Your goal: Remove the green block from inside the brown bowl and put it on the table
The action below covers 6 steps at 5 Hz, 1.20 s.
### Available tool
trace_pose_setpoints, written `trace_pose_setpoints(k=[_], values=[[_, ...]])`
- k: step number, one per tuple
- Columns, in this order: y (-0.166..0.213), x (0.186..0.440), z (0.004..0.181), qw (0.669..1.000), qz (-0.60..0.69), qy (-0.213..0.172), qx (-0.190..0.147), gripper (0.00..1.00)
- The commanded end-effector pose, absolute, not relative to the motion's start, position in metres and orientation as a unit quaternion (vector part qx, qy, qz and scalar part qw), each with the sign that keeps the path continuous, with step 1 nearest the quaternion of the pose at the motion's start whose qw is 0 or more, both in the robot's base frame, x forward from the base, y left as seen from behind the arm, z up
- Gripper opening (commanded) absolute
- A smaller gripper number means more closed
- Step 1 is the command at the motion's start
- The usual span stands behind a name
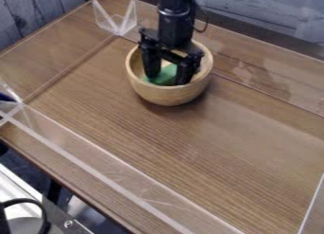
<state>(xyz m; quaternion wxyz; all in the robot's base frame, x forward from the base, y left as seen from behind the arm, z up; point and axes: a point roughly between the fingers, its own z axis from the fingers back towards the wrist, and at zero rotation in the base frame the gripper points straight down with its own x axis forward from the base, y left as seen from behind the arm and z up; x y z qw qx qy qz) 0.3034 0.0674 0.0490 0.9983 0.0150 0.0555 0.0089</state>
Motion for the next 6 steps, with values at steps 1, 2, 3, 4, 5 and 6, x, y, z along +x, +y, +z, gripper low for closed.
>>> trace_pose_setpoints(k=[1, 2, 3, 4, 5, 6], values=[[0.076, 0.318, 0.066, 0.999, 0.018, 0.019, 0.024, 1.0], [0.078, 0.322, 0.067, 0.999, 0.02, 0.014, 0.024, 1.0], [0.081, 0.325, 0.064, 0.999, 0.023, 0.013, 0.026, 1.0], [0.083, 0.329, 0.061, 0.999, 0.024, 0.011, 0.027, 1.0], [0.084, 0.332, 0.059, 0.999, 0.026, 0.01, 0.027, 1.0], [0.085, 0.334, 0.056, 0.999, 0.027, 0.009, 0.027, 1.0]])
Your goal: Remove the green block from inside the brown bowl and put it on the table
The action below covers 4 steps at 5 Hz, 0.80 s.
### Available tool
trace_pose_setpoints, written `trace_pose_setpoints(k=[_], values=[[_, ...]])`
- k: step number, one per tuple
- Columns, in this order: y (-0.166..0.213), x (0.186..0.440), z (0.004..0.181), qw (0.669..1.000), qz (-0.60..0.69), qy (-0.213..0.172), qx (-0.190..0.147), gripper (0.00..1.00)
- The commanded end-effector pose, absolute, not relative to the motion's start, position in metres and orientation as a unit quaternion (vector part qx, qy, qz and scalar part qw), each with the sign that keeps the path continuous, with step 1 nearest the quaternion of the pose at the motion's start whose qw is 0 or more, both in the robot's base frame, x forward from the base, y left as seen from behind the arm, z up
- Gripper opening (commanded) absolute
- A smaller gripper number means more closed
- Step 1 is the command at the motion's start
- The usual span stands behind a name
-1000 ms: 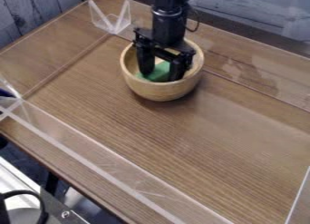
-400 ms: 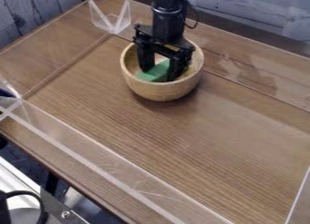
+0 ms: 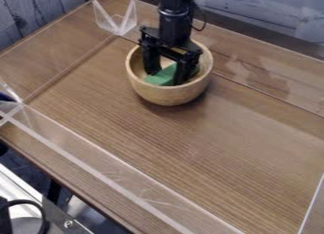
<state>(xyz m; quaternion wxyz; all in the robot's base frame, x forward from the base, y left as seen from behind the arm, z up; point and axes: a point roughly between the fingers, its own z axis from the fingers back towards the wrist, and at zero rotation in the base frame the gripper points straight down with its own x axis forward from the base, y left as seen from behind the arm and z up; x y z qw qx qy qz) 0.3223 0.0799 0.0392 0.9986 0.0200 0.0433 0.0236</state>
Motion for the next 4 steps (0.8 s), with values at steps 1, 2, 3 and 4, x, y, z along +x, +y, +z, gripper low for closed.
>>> trace_pose_setpoints(k=[1, 2, 3, 4], values=[[0.0853, 0.3368, 0.0549, 0.999, 0.028, 0.007, 0.026, 1.0], [0.0858, 0.3385, 0.0533, 0.999, 0.03, 0.006, 0.026, 1.0], [0.0864, 0.34, 0.051, 0.999, 0.031, 0.007, 0.026, 1.0], [0.087, 0.3409, 0.051, 0.999, 0.032, 0.005, 0.025, 1.0]])
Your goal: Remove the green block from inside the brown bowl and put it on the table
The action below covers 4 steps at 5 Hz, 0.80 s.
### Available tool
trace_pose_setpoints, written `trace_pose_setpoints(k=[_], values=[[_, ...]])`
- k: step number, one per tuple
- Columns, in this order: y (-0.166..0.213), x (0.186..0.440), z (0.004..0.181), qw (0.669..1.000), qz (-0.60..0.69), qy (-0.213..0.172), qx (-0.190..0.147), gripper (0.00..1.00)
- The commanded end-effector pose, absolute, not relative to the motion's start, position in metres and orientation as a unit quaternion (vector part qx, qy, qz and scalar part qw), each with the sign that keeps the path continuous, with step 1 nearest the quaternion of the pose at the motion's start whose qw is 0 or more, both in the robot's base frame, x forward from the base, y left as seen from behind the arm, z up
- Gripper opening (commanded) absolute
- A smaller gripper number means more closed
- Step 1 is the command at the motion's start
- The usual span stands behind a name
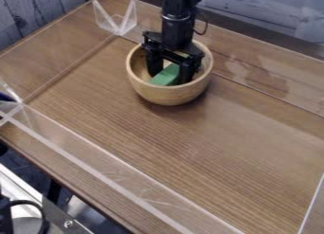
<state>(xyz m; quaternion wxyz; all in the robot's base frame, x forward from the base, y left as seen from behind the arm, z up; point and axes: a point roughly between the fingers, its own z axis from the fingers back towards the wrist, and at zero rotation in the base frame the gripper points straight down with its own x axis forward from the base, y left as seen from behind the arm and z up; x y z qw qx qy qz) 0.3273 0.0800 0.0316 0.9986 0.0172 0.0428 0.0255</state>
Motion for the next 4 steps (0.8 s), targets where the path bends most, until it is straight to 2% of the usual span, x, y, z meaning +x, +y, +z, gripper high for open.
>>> trace_pose_setpoints(k=[1, 2, 4], values=[[0.087, 0.341, 0.053, 0.999, 0.033, 0.003, 0.021, 0.0], [0.088, 0.341, 0.063, 0.999, 0.033, -0.003, 0.015, 0.0], [0.095, 0.342, 0.105, 0.999, 0.039, -0.035, -0.004, 0.0]])
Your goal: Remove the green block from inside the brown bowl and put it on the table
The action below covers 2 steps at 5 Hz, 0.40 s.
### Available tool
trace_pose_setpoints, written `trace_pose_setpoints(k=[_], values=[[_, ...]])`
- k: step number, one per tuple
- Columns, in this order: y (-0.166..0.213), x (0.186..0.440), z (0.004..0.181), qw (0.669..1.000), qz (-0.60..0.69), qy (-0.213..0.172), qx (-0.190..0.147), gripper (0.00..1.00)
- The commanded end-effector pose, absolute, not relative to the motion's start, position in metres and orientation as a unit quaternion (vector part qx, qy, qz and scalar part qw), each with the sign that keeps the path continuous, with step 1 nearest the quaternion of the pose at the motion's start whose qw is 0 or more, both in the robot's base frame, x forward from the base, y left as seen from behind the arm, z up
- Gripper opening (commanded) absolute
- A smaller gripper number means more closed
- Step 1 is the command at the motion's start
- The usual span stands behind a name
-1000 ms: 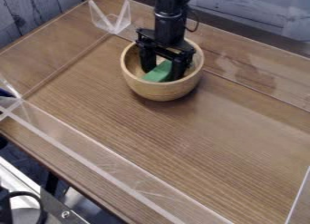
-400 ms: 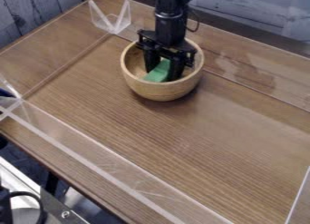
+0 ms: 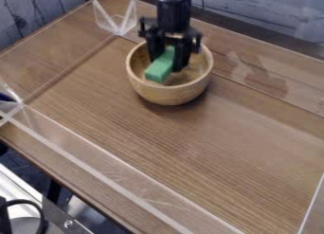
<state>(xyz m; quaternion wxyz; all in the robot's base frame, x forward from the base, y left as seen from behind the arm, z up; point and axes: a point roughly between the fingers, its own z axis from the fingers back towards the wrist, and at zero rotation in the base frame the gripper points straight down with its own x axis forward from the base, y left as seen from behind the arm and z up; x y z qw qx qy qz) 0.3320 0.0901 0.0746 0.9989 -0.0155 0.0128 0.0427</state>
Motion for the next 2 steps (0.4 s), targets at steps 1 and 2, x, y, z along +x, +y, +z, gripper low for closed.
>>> trace_pose_setpoints(k=[1, 2], values=[[0.102, 0.343, 0.144, 0.996, 0.048, -0.078, -0.01, 0.0], [0.125, 0.345, 0.171, 0.992, 0.073, -0.104, -0.014, 0.0]])
